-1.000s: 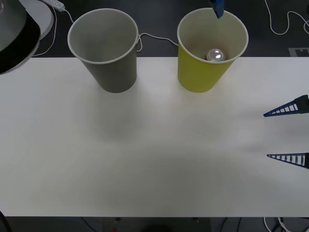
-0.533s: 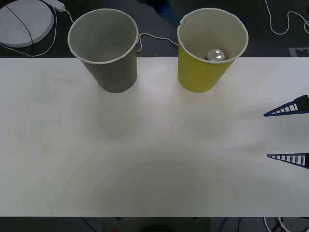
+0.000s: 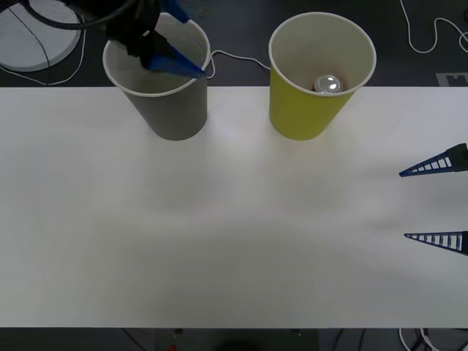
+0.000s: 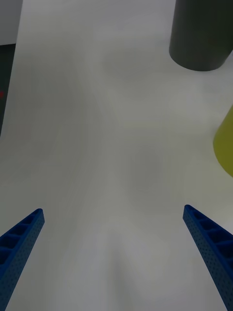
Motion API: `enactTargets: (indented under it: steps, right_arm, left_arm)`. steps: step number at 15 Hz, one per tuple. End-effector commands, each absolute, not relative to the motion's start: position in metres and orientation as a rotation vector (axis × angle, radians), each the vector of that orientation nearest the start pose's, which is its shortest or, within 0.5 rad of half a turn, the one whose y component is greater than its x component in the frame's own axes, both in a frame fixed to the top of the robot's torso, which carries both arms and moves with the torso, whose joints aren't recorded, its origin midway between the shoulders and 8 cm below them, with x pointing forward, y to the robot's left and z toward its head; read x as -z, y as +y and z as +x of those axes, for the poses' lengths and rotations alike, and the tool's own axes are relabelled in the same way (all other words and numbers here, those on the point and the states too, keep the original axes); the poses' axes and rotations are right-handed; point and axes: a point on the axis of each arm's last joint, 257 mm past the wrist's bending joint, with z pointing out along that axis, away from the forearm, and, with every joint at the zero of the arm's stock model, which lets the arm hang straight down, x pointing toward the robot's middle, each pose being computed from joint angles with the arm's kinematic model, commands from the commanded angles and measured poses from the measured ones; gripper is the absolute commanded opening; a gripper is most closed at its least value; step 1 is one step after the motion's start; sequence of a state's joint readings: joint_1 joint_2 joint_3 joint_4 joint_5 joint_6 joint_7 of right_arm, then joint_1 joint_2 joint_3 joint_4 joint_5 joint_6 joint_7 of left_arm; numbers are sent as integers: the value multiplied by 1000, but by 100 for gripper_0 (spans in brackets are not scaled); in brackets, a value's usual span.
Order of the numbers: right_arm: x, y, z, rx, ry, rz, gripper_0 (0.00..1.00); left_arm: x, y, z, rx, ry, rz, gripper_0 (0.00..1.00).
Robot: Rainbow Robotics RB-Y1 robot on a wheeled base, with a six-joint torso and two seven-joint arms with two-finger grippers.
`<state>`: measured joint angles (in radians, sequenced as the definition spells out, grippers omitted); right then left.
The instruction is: Put the can into the green bin and the plastic bottle into the gray bin
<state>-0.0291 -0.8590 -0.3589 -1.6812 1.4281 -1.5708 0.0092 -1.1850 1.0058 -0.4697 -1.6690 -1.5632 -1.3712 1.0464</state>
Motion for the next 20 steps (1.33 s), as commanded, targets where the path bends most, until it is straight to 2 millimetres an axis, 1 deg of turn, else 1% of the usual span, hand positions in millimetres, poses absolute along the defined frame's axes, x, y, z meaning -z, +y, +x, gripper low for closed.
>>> enactTargets:
  steps: [1,2,3,7,10,12,15,16,18,20]
  right_arm:
    - [173,-310,364,-353,1557,-1614,100]
    - [173,-310,364,-353,1557,-1614,100]
    - [173,-310,364,-353,1557,-1614,100]
    - [173,-310,364,-353,1557,-1614,100]
    - [173,-310,364,-353,1557,-1614,100]
    - [173,-310,364,-353,1557,-1614,100]
    - [173,-310,364,-353,1557,-1614,100]
    - [173,-310,364,-353,1557,-1614,100]
    - [173,-310,364,-353,1557,-1614,100]
    - [173,-310,364,-353,1557,-1614,100]
  left_arm:
    - [-26,128,475,200,1748,1560,100]
    - [-20,139,474,201,1741,1563,100]
    - [-10,152,470,199,1727,1577,100]
    - [19,185,459,213,1668,1606,100]
    - [36,209,452,206,1624,1627,100]
    - [50,224,443,207,1597,1654,100]
    - [66,239,427,216,1555,1717,100]
    - [69,243,423,218,1544,1731,100]
    - [82,249,409,245,1515,1776,100]
    - [94,255,400,269,1500,1803,100]
